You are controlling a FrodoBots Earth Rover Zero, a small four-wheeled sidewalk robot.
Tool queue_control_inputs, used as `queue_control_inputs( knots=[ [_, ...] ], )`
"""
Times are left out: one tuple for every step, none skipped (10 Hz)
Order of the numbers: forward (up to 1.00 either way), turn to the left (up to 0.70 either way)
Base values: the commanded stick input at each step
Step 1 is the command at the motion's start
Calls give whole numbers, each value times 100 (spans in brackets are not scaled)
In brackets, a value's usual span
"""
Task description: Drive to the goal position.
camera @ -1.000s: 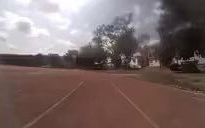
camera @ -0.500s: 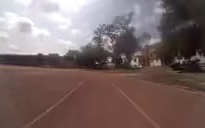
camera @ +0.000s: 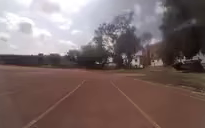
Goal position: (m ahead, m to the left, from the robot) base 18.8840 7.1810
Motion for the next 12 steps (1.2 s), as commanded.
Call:
queue_control_inputs(
  knots=[
    [70, 0],
    [70, 0],
    [70, 0],
    [70, 0],
    [70, 0],
    [70, 0],
    [70, 0],
    [70, 0],
    [70, 0],
    [70, 0],
    [70, 0],
    [70, 0]
  ],
)
